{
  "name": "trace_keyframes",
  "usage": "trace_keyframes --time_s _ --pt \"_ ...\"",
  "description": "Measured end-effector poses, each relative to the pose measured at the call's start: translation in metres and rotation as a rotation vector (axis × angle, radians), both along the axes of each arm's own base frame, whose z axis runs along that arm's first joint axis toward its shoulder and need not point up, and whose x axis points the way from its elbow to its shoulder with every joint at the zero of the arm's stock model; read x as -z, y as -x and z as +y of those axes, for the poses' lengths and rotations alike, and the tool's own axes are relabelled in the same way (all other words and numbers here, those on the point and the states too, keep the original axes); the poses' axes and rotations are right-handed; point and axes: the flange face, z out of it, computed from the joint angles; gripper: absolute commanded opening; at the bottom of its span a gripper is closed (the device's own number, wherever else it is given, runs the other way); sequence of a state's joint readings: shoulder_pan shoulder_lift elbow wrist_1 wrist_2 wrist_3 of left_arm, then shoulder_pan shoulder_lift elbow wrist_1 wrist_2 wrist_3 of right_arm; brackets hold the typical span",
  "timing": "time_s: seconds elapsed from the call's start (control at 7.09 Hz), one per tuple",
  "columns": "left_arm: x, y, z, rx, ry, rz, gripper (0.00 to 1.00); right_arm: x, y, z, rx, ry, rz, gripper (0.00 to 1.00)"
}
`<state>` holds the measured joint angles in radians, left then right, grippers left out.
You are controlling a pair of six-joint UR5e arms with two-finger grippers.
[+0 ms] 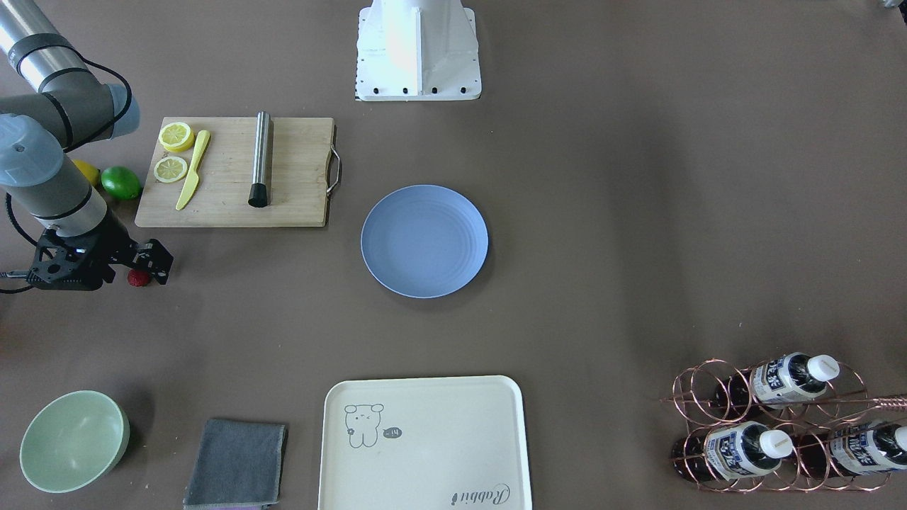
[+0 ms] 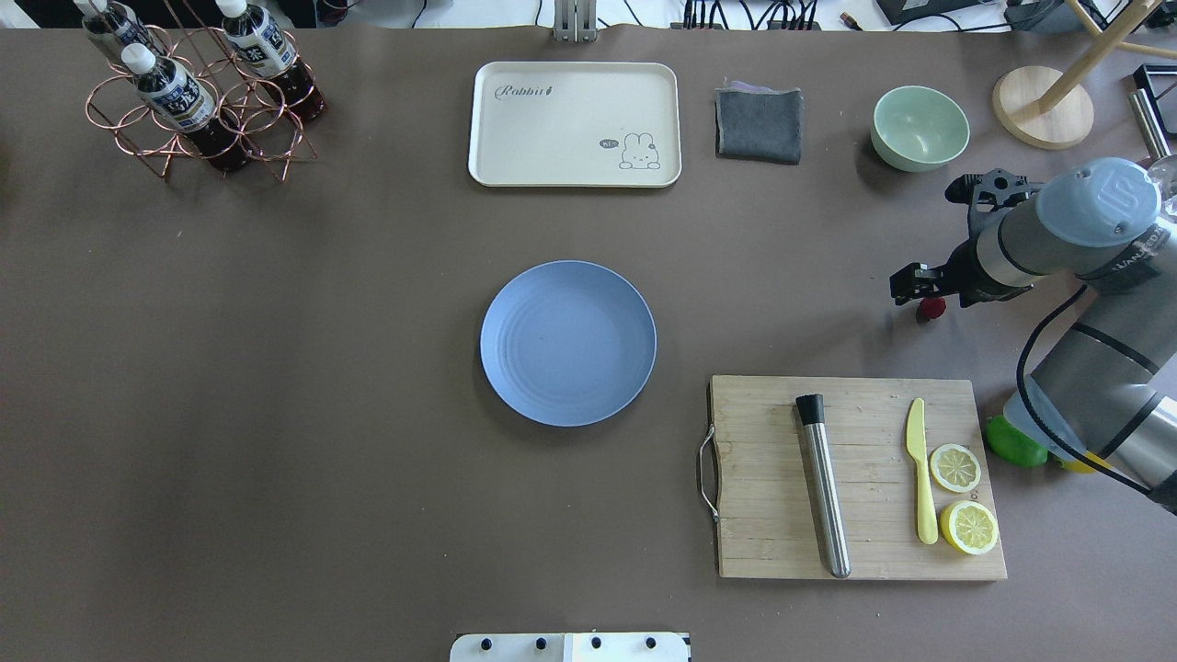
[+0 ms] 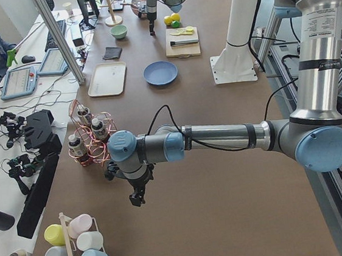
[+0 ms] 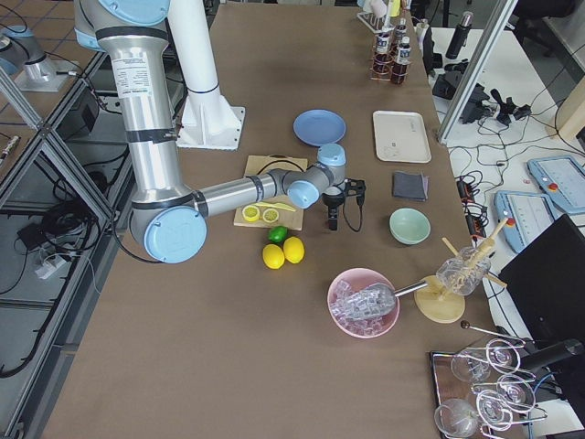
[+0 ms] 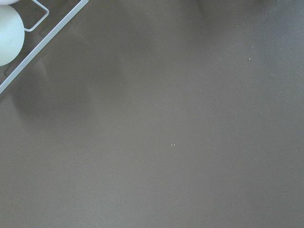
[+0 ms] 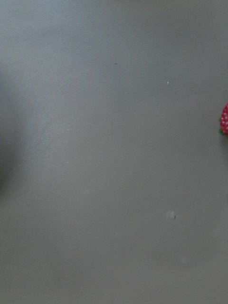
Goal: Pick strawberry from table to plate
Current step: 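Lower the right gripper onto the red strawberry and close it, then carry the strawberry with the right gripper over the blue plate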
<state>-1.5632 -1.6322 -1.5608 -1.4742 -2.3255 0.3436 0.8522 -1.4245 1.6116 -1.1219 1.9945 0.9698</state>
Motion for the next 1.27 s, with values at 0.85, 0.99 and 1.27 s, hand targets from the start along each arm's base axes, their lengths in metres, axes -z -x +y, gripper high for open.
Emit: trace_keyframes --time_s 0.85,0.99,1.27 --pt "0.001 -0.002 0.0 0.0 0.002 0.023 0.99 -0.007 -0.003 0.011 -0.001 -0.012 -0.029 0.0" --pt "0.001 -0.002 0.0 0.0 0.002 0.023 0.99 0.003 -0.003 0.011 -0.001 -0.024 -0.043 0.0" --pt "0.0 -0.002 0.001 0.0 0.004 0.021 0.99 0.046 0.005 0.004 -0.045 -0.017 -0.094 0.0"
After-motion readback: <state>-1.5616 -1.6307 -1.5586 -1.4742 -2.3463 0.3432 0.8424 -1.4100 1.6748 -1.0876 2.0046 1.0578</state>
